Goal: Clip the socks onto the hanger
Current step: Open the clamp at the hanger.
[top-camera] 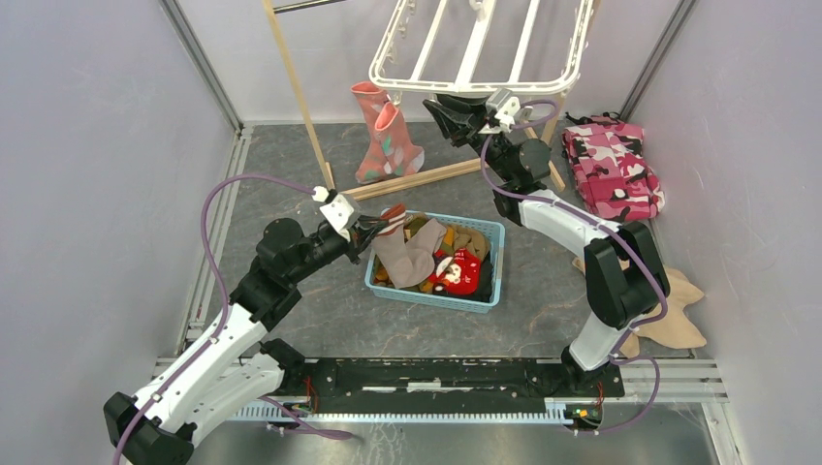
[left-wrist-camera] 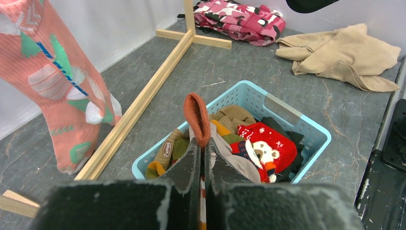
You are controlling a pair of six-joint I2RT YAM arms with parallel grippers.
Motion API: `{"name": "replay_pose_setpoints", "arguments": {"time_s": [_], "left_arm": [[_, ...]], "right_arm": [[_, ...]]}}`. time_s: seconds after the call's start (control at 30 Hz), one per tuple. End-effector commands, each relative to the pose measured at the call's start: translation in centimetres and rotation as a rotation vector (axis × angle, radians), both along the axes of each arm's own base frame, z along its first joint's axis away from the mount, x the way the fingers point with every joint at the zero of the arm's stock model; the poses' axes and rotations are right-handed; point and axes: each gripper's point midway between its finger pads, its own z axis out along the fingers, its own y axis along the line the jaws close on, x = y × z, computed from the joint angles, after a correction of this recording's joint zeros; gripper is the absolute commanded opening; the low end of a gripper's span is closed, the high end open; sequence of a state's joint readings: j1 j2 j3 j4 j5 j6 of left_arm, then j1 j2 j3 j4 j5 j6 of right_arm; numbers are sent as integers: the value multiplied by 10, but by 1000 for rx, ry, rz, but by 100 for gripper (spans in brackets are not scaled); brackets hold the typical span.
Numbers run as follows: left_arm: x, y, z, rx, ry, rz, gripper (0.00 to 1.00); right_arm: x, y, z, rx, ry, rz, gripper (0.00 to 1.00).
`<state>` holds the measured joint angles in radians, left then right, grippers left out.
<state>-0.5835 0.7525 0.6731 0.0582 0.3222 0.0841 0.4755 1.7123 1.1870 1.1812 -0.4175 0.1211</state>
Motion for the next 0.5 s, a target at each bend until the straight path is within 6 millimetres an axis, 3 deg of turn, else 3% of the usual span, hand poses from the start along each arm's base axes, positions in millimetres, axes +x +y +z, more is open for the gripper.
{"name": "replay_pose_setpoints", "arguments": {"time_s": [0.0, 0.3, 0.47], "left_arm": [[2, 1, 7, 8, -50, -7, 2], [9, 1, 11, -44, -26, 2, 2], [17, -21, 26, -163, 73, -99, 2]], "right_arm": [[-10, -1, 18, 27, -49, 22, 22], [-9, 0, 16, 41, -11, 35, 7], [-4, 1, 13, 43, 37, 43, 6]]}}
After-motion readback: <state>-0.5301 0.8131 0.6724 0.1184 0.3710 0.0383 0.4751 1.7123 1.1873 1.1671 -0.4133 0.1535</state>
